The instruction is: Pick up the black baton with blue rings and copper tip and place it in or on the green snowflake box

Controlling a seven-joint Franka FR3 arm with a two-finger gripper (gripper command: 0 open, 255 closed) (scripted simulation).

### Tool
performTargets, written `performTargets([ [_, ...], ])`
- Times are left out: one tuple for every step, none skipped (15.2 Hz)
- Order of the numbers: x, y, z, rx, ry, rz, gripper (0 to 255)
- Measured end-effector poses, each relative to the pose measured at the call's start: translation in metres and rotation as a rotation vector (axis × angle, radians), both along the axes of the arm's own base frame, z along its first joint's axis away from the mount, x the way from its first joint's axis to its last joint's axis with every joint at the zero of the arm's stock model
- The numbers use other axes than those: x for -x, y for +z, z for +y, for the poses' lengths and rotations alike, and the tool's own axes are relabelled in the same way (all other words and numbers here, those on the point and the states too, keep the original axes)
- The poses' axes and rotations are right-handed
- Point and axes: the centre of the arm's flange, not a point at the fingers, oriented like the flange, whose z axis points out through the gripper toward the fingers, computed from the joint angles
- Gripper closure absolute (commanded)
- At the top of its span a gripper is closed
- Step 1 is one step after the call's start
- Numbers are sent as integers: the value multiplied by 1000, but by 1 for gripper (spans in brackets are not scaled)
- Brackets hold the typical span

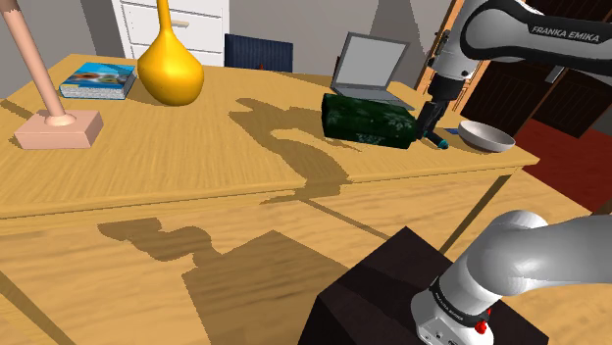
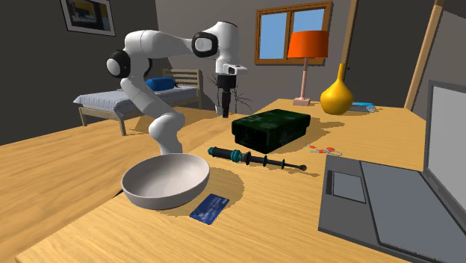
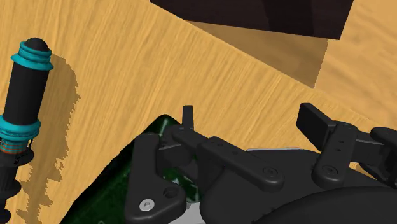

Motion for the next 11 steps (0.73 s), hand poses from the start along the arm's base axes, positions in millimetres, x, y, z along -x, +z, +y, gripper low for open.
performTargets([
  [-3,-1,-13,-8,2,-7,0],
  [-7,0,-25,-16,5,-14,0],
  [-9,-3,-39,-24,7,-21,0],
  [-13,-4,-53,-33,9,-28,0],
  [-18,-4,-67,-41,11,-35,0],
  [-22,-5,-81,-49,14,-41,0],
  [-25,-2,-95,-57,16,-48,0],
  [-30,-7,-106,-65,19,-54,0],
  [-32,-10,-121,-75,21,-62,0],
  [-36,-10,-132,-91,25,-67,0],
  [-40,-11,-147,-94,26,-75,0],
])
